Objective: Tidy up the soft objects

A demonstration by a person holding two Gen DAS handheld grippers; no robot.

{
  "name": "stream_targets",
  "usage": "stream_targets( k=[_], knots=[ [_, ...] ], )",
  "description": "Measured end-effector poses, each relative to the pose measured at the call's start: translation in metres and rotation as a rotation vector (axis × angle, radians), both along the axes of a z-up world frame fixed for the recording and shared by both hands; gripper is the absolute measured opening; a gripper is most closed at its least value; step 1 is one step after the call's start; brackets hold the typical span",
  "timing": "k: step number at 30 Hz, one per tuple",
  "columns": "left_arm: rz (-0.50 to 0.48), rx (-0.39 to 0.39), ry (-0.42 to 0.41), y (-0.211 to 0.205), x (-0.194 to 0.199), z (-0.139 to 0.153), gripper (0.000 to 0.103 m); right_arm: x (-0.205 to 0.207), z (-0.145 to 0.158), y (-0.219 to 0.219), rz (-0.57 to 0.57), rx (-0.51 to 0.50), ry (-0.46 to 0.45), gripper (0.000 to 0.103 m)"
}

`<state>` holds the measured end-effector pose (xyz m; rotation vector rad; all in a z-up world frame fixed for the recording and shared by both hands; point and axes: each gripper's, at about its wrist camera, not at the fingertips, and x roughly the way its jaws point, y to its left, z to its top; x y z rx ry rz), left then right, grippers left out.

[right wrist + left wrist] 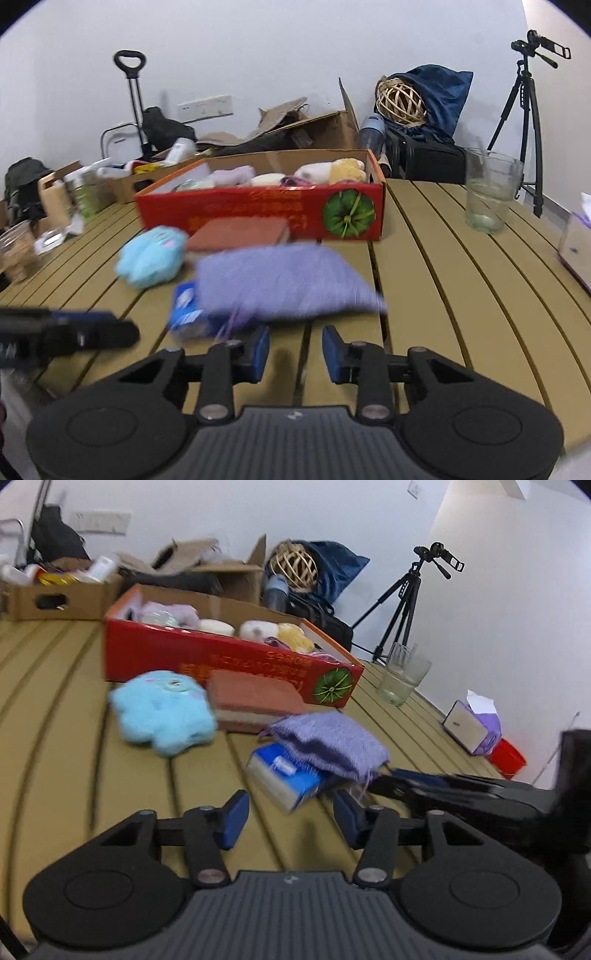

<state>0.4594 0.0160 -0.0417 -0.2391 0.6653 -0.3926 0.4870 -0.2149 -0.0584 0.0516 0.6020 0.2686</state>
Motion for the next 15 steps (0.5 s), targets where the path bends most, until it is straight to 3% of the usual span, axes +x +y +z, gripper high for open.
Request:
stream_targets(
  k=[5, 7, 9, 10, 13, 15],
  knots=[
    [-0.007, -0.017, 0.004, -0.004, 0.030, -0.009, 0.052, 0.049, 0.005, -0.021, -0.022, 0.262, -0.006, 0.030],
    [0.011, -0.046, 0.033, 0.001, 0.039, -0.018, 0.048, 0.058, -0.006, -0.020, -0.030, 0.270, 0.036, 0.030],
    [-0.003, -0.127, 0.070, 0.009, 0.043, -0.026, 0.042, 0.058, -0.019, -0.018, -0.016, 0.301, 0.092, 0.030],
    [-0.005, -0.158, 0.091, 0.012, 0.045, -0.028, 0.042, 0.055, -0.023, -0.016, -0.001, 0.325, 0.102, 0.024],
    [0.009, -0.184, 0.092, 0.018, 0.047, -0.029, 0.035, 0.046, -0.023, -0.008, 0.010, 0.312, 0.077, 0.012],
    [0.015, -0.207, 0.103, 0.020, 0.047, -0.028, 0.033, 0.042, -0.019, -0.006, 0.013, 0.318, 0.062, 0.011]
  ],
)
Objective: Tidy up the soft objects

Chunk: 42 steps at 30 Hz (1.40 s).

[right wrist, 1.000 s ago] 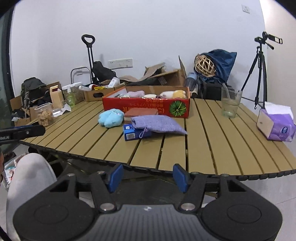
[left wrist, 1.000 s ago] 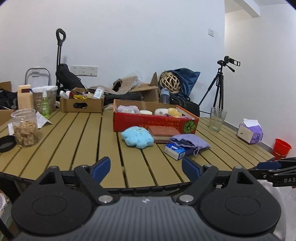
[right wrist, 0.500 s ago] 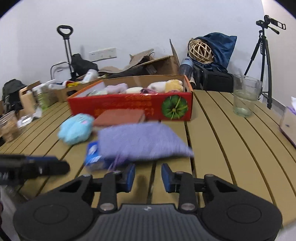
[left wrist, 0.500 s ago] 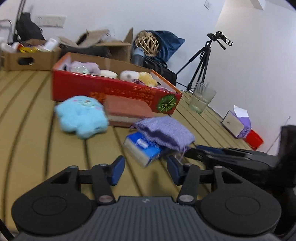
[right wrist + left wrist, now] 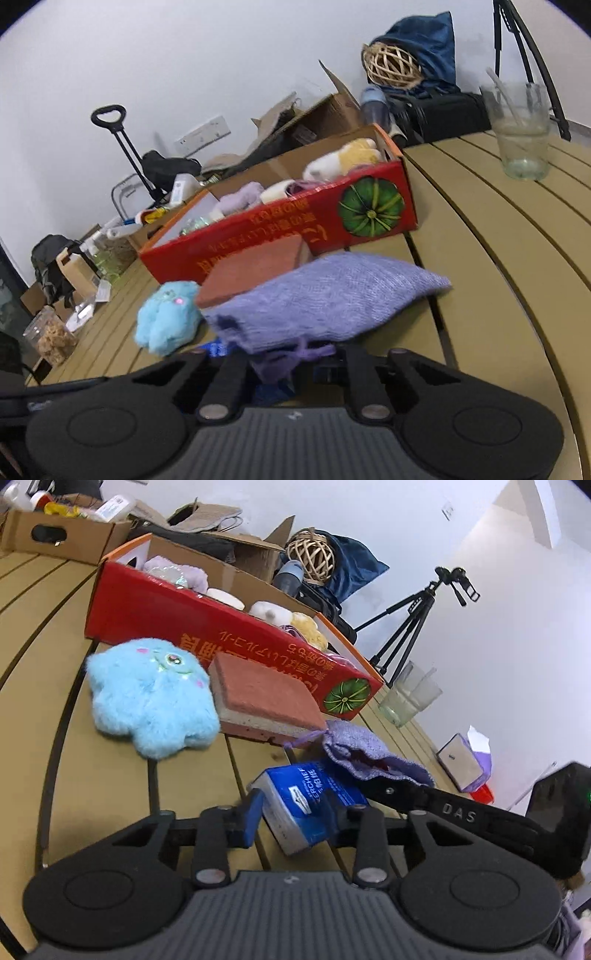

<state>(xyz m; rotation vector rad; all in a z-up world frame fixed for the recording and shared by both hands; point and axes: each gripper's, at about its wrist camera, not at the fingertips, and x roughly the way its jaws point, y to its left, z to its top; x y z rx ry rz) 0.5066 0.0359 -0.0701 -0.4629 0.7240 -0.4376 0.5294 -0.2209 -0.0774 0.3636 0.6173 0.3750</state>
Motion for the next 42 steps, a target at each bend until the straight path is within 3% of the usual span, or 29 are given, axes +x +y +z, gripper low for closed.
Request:
stream_targets(
  k=[7, 10, 13, 19, 22, 26, 30, 34, 38, 42],
  knots=[
    [-0.008, -0.018, -0.003, 0.004, -0.008, -0.002, 0.030, -0.006, -0.003, -0.019, -0.017, 0.092, -0.002, 0.015],
    [-0.021, -0.058, 0.007, 0.003, -0.008, -0.007, 0.030, 0.000, -0.011, -0.024, 0.059, 0.187, 0.043, 0.017],
    [-0.002, -0.092, 0.025, 0.006, -0.011, -0.008, 0.030, -0.004, -0.012, -0.014, 0.078, 0.152, 0.068, 0.022],
    [0.036, -0.088, 0.019, 0.021, -0.076, -0.004, 0.030, -0.060, -0.014, -0.007, 0.105, 0.228, 0.125, 0.020],
    [0.085, -0.100, 0.019, 0.031, -0.109, -0.004, 0.030, -0.093, -0.007, 0.007, 0.129, 0.213, 0.090, 0.020],
    [0.117, -0.052, -0.038, 0.033, -0.110, 0.019, 0.031, -0.103, 0.016, 0.024, 0.141, 0.157, 0.007, 0.020],
    [0.090, -0.078, -0.118, 0.031, -0.060, 0.065, 0.034, -0.071, 0.064, 0.024, 0.157, 0.118, -0.118, 0.020],
    [0.020, -0.117, -0.130, 0.011, 0.034, 0.102, 0.035, 0.009, 0.113, 0.014, 0.134, 0.065, -0.200, 0.020],
    [0.013, -0.095, -0.049, -0.016, 0.135, 0.118, 0.036, 0.111, 0.130, 0.004, 0.108, 0.048, -0.142, 0.020],
    [0.017, -0.045, 0.035, -0.029, 0.223, 0.100, 0.035, 0.203, 0.113, -0.003, 0.069, 0.028, -0.045, 0.020]
  ],
)
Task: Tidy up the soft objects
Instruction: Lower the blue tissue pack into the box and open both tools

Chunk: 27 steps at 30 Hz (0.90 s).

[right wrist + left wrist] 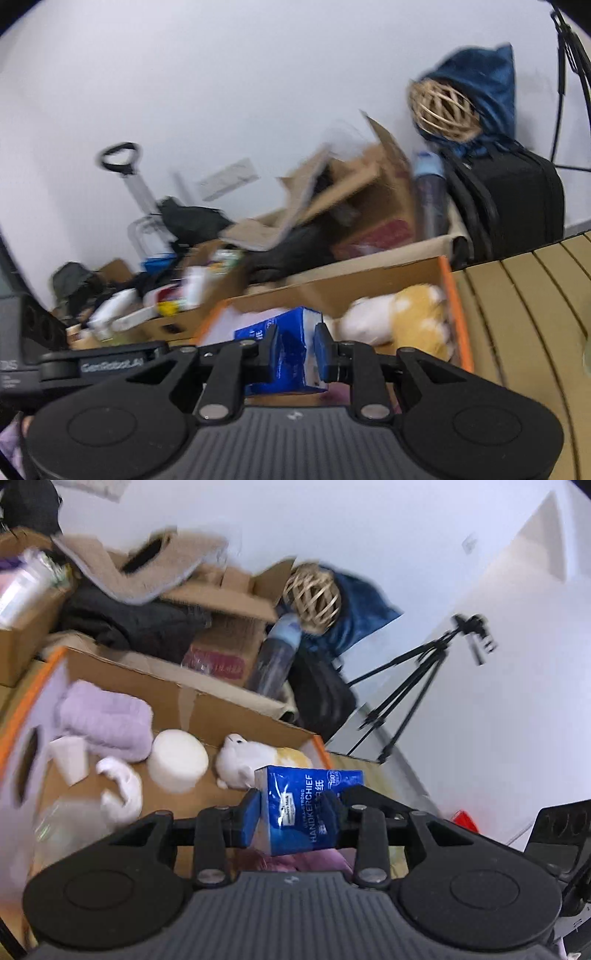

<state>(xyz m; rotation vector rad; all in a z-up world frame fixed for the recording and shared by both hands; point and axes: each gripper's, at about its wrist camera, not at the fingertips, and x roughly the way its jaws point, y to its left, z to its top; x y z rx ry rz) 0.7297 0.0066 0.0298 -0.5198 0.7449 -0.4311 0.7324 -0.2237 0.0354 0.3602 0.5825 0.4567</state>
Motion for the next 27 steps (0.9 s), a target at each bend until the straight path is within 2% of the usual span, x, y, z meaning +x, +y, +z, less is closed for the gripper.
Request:
stream_targets(
  k=[4, 8, 11, 14, 16, 18, 20, 22, 25, 27],
  knots=[
    [0.027, 0.043, 0.073, -0.008, 0.039, -0.031, 0.036, 0.051, -0.038, -0.001, -0.015, -0.018, 0.108, 0.020],
    [0.014, 0.081, 0.119, -0.011, 0.050, -0.056, 0.037, 0.061, -0.063, 0.012, -0.029, -0.144, 0.101, 0.021],
    [0.024, 0.092, 0.103, -0.011, 0.051, -0.056, 0.044, 0.061, -0.068, 0.014, -0.038, -0.148, 0.093, 0.021],
    [0.045, 0.089, 0.082, -0.007, 0.043, -0.042, 0.044, 0.052, -0.057, 0.011, -0.079, -0.173, 0.059, 0.023],
    [0.045, 0.079, 0.048, -0.002, 0.028, -0.023, 0.044, 0.035, -0.039, 0.003, -0.073, -0.147, 0.025, 0.023],
    [0.046, 0.099, -0.007, 0.002, 0.006, 0.000, 0.046, 0.013, -0.019, -0.001, -0.067, -0.161, -0.019, 0.024],
    [0.057, 0.137, -0.075, 0.005, -0.026, 0.019, 0.049, -0.014, 0.004, -0.005, -0.060, -0.194, -0.073, 0.032],
    [0.051, 0.183, -0.131, 0.007, -0.059, 0.031, 0.051, -0.044, 0.022, -0.009, -0.054, -0.207, -0.119, 0.045],
    [0.040, 0.235, -0.192, 0.013, -0.112, 0.042, 0.053, -0.098, 0.046, -0.013, -0.016, -0.254, -0.169, 0.048],
    [0.028, 0.255, -0.240, 0.018, -0.151, 0.047, 0.059, -0.131, 0.055, -0.015, -0.007, -0.276, -0.197, 0.053]
  ],
)
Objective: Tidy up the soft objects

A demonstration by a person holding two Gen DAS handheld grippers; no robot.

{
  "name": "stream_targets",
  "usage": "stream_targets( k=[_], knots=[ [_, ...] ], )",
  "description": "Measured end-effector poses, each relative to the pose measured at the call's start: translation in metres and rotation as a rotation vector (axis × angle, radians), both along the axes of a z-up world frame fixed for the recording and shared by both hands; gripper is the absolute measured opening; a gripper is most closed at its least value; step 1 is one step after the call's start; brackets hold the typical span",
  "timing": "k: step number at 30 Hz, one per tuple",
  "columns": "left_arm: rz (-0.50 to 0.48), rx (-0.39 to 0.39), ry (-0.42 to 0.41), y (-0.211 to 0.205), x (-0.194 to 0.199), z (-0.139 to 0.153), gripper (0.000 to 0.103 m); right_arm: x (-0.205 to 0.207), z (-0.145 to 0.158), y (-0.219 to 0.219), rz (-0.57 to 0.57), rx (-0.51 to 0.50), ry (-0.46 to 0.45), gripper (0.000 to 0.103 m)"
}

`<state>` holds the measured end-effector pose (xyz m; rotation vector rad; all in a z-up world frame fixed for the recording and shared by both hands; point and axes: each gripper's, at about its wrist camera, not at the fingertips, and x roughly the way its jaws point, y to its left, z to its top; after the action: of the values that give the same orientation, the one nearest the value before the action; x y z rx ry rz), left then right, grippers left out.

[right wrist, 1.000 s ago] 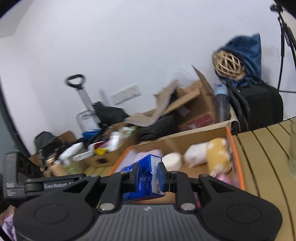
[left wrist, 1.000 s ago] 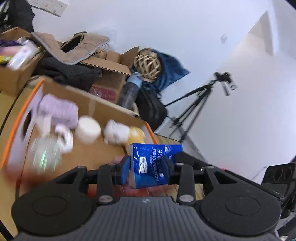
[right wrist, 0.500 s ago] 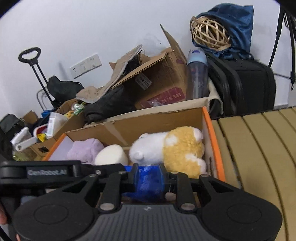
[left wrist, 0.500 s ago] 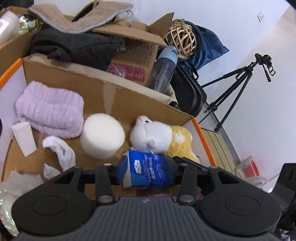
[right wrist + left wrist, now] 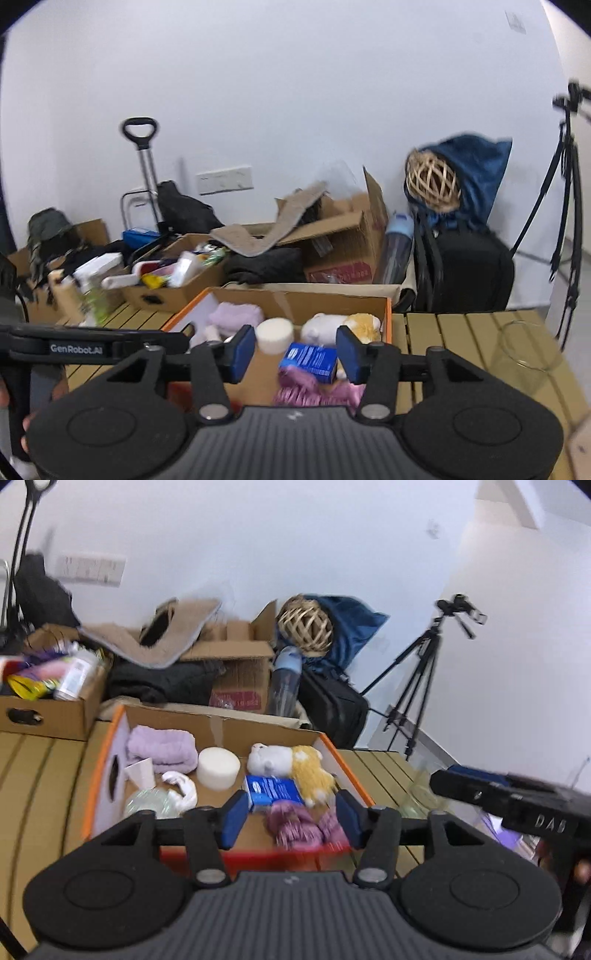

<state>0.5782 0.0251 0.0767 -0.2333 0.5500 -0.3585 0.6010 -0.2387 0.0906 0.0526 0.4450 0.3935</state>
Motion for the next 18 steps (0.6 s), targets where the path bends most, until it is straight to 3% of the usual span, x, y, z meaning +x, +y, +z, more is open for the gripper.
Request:
stream_targets(
  k=[3, 7, 12, 18],
  knots=[
    [-0.022, 0.057, -0.079, 0.004, -0.057, 0.003, 0.063, -0.054, 0.002, -0.004, 0.018, -0.007, -0.028, 0.057],
    [-0.002, 0.093, -0.137, 0.013, -0.128, -0.006, 0.064, -0.114, -0.018, -0.008, 0.019, 0.030, -0.032, 0.063],
    [0.083, 0.080, -0.144, 0.029, -0.198, -0.024, 0.071, -0.175, -0.063, -0.014, -0.016, 0.077, 0.020, 0.065],
    [0.119, 0.007, -0.078, 0.033, -0.237, -0.058, 0.075, -0.224, -0.104, -0.025, -0.114, 0.107, 0.042, 0.080]
  ],
)
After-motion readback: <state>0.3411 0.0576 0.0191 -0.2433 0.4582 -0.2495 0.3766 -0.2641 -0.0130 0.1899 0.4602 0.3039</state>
